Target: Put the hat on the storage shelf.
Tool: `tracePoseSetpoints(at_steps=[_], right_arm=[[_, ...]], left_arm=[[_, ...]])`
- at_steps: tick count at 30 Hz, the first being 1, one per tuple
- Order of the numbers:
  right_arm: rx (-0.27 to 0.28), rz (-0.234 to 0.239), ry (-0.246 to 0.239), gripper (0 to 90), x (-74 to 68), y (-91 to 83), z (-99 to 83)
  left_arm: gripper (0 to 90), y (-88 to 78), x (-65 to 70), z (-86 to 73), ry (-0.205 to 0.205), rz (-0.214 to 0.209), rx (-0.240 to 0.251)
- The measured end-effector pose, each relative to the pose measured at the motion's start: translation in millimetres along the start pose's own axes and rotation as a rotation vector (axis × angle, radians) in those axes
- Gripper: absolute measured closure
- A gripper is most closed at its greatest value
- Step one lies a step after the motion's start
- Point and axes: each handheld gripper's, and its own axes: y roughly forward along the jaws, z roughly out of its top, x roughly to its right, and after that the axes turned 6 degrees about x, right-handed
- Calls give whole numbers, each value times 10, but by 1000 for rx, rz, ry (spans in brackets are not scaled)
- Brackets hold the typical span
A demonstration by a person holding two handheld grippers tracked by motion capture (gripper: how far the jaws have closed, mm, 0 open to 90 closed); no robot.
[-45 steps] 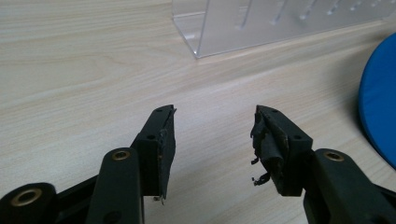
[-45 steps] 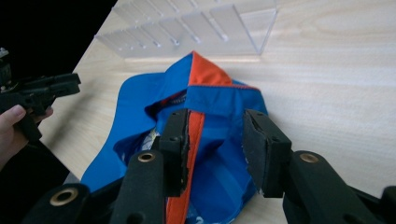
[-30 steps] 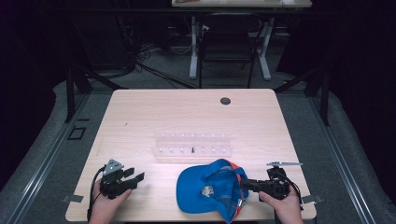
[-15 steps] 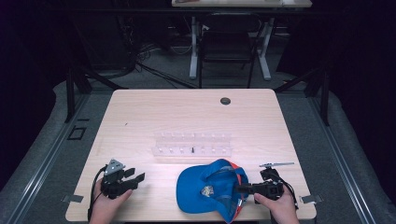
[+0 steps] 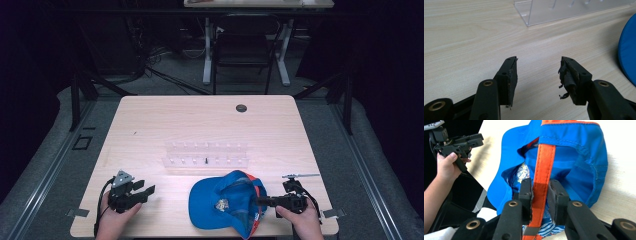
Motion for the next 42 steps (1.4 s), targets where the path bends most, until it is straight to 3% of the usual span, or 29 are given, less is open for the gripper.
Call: tracePoseSetpoints(at_steps=[8,17,25,27,36,42], right_arm=[[32,-32,31,774,18,-70,13],[23,-63,-8,779,-65,-92,60],[-44,-80,-29,781,-178,-23,162],[-73,-100,-4,782,-212,-30,215],[-166,-142,17,783,-369,-90,462],[-204,-138,35,783,-485,-174,635]], left_arm=[[484,-1,1,1,1,2,0],[487,-3,8,1,5,7,-2],[490,-16,20,2,10,4,0],[490,-20,21,6,16,2,-8],[491,-9,34,7,21,2,-5],[491,-10,30,6,21,0,-2]])
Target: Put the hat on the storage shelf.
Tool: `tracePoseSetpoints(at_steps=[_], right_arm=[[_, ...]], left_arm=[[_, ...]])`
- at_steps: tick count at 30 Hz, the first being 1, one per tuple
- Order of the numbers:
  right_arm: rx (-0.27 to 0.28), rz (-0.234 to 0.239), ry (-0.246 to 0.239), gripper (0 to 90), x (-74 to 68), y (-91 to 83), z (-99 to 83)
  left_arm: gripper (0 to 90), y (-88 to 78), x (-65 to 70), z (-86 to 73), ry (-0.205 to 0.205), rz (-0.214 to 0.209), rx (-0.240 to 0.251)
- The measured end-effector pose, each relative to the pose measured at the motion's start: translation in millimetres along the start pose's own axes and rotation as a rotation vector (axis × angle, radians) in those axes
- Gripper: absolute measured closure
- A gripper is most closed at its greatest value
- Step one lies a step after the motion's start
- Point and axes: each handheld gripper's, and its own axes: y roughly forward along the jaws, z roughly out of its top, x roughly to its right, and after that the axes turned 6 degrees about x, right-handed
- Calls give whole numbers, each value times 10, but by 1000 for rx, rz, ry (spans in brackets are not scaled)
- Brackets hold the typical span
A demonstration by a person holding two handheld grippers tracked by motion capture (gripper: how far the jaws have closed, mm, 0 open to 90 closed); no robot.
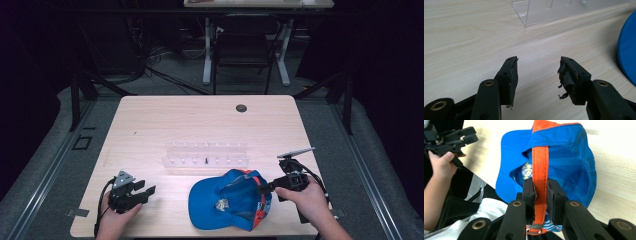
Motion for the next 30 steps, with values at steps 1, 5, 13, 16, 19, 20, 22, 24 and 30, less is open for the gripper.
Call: tracePoseSetpoints(at_steps=[1,5,13,16,19,20,22,24,30], right_arm=[[-2,3,2,783,-13,-16,15],[-16,-8,11,784,-99,-97,100],[-20,-6,25,784,-199,-246,228],[-15,-7,44,783,-238,-304,258],[-11,-4,33,783,-260,-353,289],[-22,-10,36,783,-271,-373,302],[-20,-10,43,784,-286,-400,326],[-24,0,34,783,-291,-435,357],[-3,66,59,784,-339,-523,429]], left_arm=[[491,-1,1,-1,-3,0,0],[492,-3,-1,0,-4,0,0],[492,-2,1,-2,-5,0,0],[492,0,2,-3,-6,1,-1],[492,1,3,-3,-2,0,-4],[492,1,4,-3,-2,0,-4],[492,1,6,-3,-3,1,-1],[492,-1,4,-1,1,1,-2],[494,-4,12,6,-1,1,-3]])
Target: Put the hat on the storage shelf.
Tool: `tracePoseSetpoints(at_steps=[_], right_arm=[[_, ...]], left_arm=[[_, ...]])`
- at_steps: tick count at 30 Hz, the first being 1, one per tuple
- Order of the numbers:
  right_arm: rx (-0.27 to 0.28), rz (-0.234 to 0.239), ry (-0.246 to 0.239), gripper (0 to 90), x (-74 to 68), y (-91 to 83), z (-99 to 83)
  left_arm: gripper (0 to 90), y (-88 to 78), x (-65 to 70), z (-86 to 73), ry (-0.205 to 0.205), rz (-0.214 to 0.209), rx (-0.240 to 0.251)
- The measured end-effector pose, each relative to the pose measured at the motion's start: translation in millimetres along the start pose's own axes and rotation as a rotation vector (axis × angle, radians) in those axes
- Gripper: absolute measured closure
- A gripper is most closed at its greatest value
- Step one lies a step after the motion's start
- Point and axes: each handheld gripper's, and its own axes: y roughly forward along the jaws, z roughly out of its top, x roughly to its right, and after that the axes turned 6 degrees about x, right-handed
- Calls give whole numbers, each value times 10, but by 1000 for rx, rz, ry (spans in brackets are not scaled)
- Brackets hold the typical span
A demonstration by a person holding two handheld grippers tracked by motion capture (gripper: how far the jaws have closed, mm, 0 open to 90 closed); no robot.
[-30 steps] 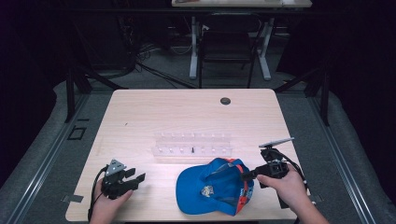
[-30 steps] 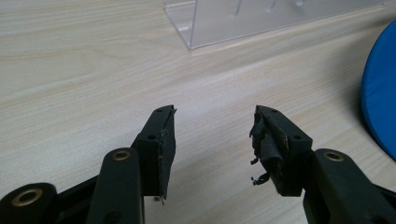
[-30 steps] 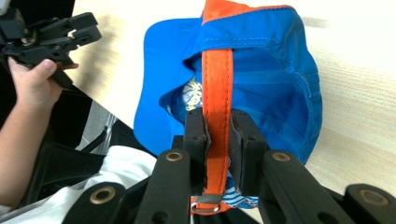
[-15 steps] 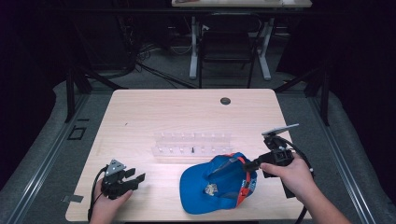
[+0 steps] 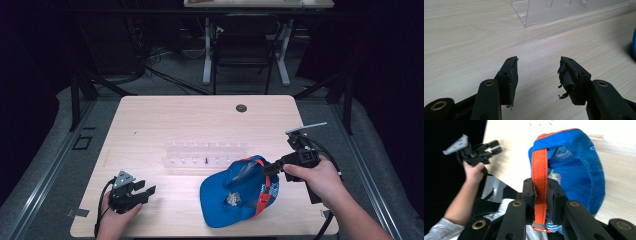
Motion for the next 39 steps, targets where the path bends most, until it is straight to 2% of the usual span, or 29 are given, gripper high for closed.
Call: tracePoseSetpoints(at_steps=[18,22,30,37,39], right_arm=[[19,127,1,786,-248,-89,149],[22,142,-4,786,-313,-129,171],[60,161,-16,786,-439,-300,253],[103,186,13,786,-462,-439,345],[114,206,23,786,-465,-463,375]], left_arm=[[495,11,1,-5,-10,-2,8],[496,9,-3,-8,-10,-3,8],[495,10,2,-2,-4,-5,-5],[495,13,3,-4,-6,-6,-6],[495,17,4,-4,-7,-7,-5]])
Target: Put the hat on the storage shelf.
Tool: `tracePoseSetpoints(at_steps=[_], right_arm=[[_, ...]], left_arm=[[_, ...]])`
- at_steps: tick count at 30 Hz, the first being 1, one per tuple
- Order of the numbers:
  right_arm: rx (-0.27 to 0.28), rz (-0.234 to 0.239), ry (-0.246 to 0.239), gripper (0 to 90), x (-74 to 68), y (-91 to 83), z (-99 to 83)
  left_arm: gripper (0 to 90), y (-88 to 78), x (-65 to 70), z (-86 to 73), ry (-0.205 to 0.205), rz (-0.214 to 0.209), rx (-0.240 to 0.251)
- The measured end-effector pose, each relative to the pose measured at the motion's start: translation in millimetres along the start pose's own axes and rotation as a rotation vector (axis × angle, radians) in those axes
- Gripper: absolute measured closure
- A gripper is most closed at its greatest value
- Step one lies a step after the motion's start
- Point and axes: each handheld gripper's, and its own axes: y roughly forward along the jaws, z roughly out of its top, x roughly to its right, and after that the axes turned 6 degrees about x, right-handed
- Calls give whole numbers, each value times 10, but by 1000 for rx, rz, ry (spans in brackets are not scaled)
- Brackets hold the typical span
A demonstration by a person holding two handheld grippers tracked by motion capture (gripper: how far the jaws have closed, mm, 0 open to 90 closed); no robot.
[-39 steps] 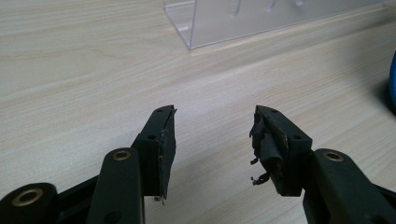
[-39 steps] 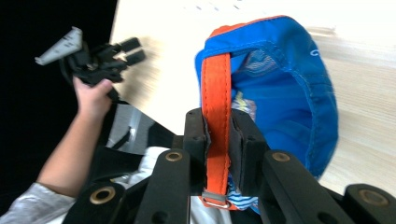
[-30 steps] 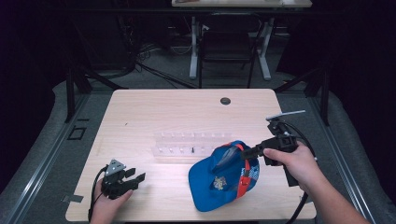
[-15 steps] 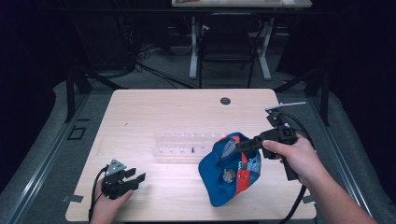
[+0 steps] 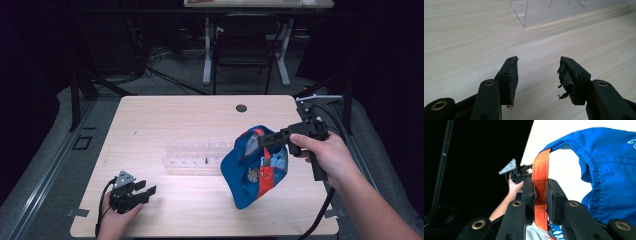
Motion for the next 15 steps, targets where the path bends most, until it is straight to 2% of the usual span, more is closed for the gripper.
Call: tracePoseSetpoints(at_steps=[8,15], right_arm=[[19,32,-15,786,-114,33,114],[38,21,-23,786,-227,58,231]], left_arm=[[494,16,18,-6,-1,-2,2],[494,20,23,-4,3,-8,-2]])
